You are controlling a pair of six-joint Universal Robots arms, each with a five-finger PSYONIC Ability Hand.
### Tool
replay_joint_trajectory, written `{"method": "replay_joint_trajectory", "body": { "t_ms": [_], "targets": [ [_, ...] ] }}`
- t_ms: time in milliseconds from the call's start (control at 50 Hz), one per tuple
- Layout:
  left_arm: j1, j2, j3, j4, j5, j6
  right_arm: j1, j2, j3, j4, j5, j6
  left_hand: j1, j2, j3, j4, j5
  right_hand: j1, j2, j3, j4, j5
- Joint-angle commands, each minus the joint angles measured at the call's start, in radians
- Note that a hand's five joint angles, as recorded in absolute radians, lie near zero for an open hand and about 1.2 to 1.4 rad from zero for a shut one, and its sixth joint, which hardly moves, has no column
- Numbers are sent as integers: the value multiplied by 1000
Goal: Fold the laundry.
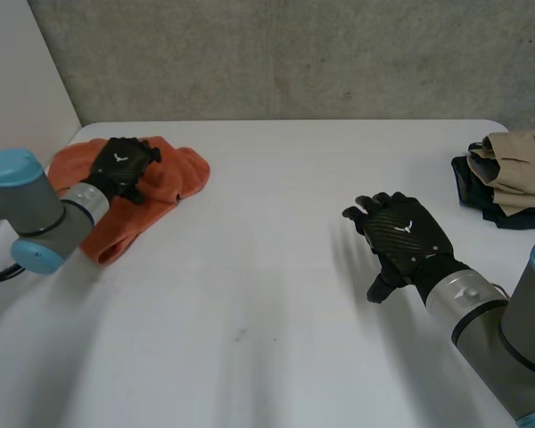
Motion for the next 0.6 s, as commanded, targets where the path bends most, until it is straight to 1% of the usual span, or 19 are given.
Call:
{"method": "replay_joint_trajectory", "body": {
  "t_ms": [20, 100, 260, 300, 340, 600],
  "targets": [
    [-29, -60, 51, -7, 40, -1, -10, 2, 8, 0, 0, 0, 86, 90, 93, 86, 83, -31, -51, -41, -64, -58],
    [-40, -99, 100, -10, 40, -1, -15, 2, 8, 0, 0, 0, 124, 128, 131, 124, 121, -31, -51, -41, -64, -58],
    [-53, -149, 177, -12, 28, -1, -19, 5, 9, 1, 1, 0, 330, 334, 336, 330, 327, -31, -51, -41, -64, -58],
    [-57, -162, 201, -10, 26, -1, -21, 5, 11, 1, 1, 0, 473, 477, 479, 473, 470, -31, -51, -41, -64, -58],
    [-61, -173, 220, -12, 25, -1, -21, 5, 11, 1, 1, 0, 515, 518, 521, 514, 512, -31, -51, -41, -64, -58],
    [-69, -205, 277, -29, 16, 7, -19, 5, 17, 3, -2, -2, 538, 542, 545, 538, 535, -31, -51, -41, -64, -58]
  ]
}}
